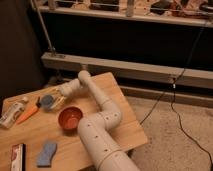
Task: Pick up the ceramic cup
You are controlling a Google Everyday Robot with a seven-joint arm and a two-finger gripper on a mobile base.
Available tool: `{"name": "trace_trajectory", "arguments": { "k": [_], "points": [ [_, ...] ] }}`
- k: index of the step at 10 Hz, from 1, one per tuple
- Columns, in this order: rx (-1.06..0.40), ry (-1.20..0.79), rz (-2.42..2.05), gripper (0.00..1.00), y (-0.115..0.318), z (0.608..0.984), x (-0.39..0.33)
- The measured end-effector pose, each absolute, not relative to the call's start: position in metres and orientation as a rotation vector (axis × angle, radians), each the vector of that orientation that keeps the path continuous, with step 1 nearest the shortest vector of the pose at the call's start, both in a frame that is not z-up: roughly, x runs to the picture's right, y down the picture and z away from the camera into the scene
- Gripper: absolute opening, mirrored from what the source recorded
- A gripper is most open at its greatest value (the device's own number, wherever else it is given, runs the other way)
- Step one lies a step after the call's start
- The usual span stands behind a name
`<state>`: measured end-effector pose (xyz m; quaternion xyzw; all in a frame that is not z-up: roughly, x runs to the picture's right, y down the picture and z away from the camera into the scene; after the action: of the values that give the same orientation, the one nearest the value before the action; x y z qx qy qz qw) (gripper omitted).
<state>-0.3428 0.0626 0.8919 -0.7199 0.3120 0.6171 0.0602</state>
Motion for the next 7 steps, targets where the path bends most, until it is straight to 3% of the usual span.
{"name": "trace_trajectory", "arguments": {
  "k": [7],
  "points": [
    [-2.188,0.957,1.854,0.65,0.0670,0.8903,-0.3502]
  ]
}}
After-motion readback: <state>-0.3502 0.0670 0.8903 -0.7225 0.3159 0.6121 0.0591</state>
